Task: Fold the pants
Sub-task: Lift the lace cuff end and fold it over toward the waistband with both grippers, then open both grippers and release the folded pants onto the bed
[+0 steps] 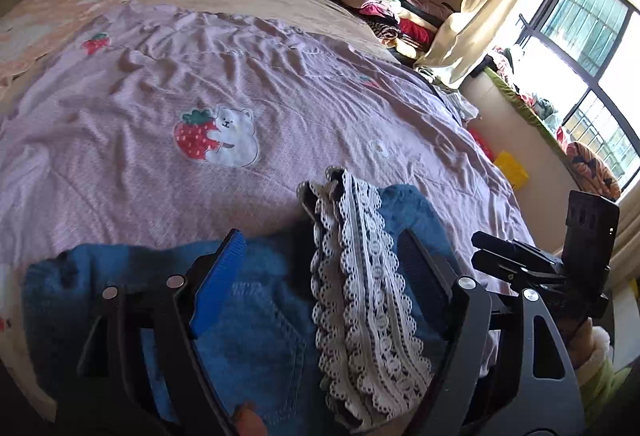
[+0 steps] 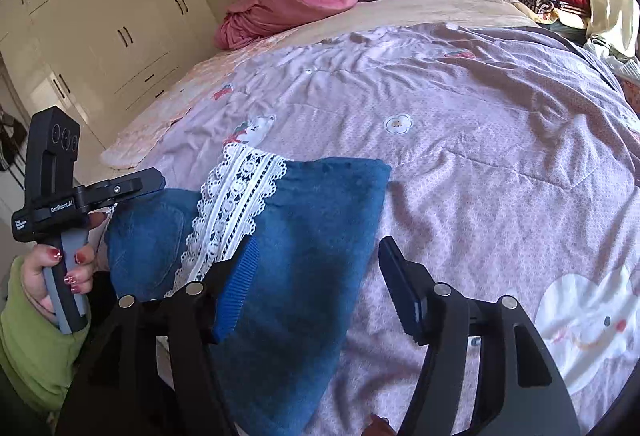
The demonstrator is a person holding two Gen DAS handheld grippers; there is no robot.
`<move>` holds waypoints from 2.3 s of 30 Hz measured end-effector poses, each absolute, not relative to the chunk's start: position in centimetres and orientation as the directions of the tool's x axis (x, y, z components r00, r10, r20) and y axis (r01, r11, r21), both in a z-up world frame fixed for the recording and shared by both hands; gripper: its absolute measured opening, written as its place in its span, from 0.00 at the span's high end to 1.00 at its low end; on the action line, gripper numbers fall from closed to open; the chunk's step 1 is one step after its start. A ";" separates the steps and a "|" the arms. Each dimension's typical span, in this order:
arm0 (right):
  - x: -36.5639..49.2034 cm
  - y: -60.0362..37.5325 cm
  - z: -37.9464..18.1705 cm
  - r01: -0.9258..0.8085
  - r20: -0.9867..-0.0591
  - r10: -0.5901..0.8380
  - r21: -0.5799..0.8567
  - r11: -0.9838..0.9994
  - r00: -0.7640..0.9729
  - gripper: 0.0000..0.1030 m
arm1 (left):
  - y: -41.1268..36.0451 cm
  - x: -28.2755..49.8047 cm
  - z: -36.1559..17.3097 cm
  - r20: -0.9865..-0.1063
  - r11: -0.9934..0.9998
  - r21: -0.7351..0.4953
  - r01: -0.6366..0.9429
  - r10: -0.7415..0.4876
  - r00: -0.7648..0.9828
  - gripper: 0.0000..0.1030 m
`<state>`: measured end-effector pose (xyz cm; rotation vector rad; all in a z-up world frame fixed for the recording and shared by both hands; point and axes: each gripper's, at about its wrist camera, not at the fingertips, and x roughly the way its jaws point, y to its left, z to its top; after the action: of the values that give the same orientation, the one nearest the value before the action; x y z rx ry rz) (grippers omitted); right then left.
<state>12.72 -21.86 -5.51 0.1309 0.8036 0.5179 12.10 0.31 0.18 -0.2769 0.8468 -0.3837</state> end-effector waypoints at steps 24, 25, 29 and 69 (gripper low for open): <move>6.6 -20.8 -7.5 -0.422 -0.690 0.455 0.233 0.876 0.562 0.30 | -3.4 4.0 -4.1 -0.795 0.918 -0.374 0.136 -0.392 0.462 0.32; 6.5 -20.9 -7.7 -0.420 -0.692 0.455 0.236 0.876 0.560 0.30 | -3.5 4.1 -4.5 -0.802 0.917 -0.377 0.128 -0.392 0.450 0.41; 6.6 -20.6 -8.4 -0.430 -0.702 0.466 0.246 0.868 0.539 0.29 | -4.1 4.5 -5.9 -0.817 0.917 -0.385 0.109 -0.393 0.422 0.71; 5.8 -18.4 -8.7 -0.429 -0.740 0.345 0.085 0.899 0.577 0.29 | -4.7 1.6 -3.5 -0.813 0.972 -0.203 0.119 -0.236 0.532 0.55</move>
<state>5.81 -18.43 -8.75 -0.1076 0.8417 0.4538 1.56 -4.73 -3.51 -0.1282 0.9876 -0.2123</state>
